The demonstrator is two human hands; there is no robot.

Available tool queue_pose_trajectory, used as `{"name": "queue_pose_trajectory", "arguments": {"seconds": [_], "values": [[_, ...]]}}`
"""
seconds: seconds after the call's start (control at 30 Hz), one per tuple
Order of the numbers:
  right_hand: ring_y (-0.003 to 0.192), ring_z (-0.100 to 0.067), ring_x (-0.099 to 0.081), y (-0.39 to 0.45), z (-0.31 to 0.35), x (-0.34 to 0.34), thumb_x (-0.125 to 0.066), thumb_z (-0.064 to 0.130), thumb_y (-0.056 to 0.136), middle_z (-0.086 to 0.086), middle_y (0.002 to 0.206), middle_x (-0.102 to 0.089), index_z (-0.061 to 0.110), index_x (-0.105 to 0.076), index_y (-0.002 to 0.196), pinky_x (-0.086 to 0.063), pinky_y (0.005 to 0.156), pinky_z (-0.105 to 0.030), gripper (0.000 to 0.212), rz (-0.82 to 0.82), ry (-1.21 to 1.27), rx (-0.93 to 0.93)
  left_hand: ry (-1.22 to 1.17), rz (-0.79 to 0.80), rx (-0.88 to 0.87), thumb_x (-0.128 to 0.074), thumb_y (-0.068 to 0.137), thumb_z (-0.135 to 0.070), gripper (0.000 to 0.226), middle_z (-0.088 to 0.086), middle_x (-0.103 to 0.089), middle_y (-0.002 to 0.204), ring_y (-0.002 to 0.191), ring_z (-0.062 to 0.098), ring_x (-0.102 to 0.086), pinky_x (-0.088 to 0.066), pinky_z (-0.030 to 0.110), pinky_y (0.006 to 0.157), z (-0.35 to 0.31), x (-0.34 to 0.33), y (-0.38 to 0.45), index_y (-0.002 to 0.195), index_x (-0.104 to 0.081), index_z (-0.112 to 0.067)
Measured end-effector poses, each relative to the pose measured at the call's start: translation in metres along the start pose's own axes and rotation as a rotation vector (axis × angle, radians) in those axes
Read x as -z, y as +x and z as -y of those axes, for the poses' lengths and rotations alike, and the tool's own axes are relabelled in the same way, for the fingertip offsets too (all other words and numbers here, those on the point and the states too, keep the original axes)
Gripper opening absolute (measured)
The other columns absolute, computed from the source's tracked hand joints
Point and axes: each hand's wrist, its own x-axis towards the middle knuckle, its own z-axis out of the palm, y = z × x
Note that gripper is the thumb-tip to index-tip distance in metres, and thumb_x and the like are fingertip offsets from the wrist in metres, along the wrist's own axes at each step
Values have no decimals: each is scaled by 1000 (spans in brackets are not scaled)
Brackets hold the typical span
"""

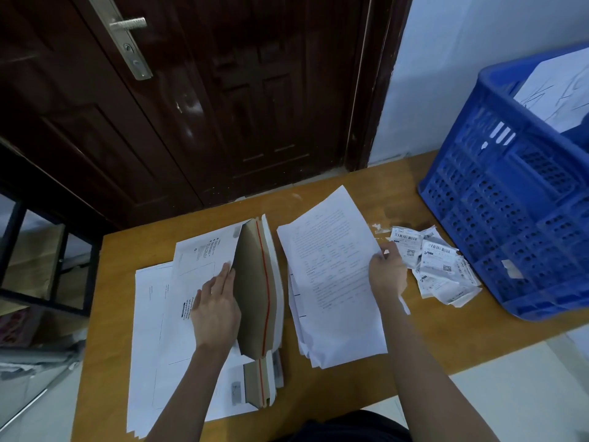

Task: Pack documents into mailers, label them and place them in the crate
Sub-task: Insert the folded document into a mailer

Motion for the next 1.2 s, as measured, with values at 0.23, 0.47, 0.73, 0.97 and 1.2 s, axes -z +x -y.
{"name": "queue_pose_trajectory", "arguments": {"seconds": [0.23,0.47,0.73,0.97,1.2], "values": [[68,-21,-48,3,15,9,-45,10,83,0,76,-58,21,-60,97,-34,57,-28,23,64,263,-6,-7,39,10,-84,57,0,63,14,-69,111,80,36,-69,-56,49,56,-1,-3,4,117,-67,-6],[89,-29,-57,-7,35,6,-44,10,91,-10,101,-65,16,-58,115,-37,70,-30,29,90,-16,153,-28,79,34,-79,66,-4,60,13,-65,121,92,37,-67,-56,49,62,1,-8,5,123,-63,-7],[70,-26,-49,-19,70,12,-45,8,90,-11,78,-61,18,-61,111,-36,60,-28,28,9,-299,334,-31,152,70,-73,74,-10,59,9,-61,128,101,33,-65,-57,44,69,-3,-11,3,131,-57,-12],[73,-26,-55,-40,98,9,-47,7,87,-10,84,-67,18,-62,103,-37,59,-28,25,29,-366,425,-29,201,84,-64,85,-17,61,5,-48,144,119,31,-55,-55,45,81,-9,-8,3,142,-43,-21],[71,-21,-53,-51,111,8,-49,8,87,-7,86,-67,15,-64,99,-38,60,-26,20,91,-277,411,-51,241,112,-53,93,-21,58,1,-37,151,130,26,-45,-50,43,93,-9,-4,2,147,-33,-23]]}}
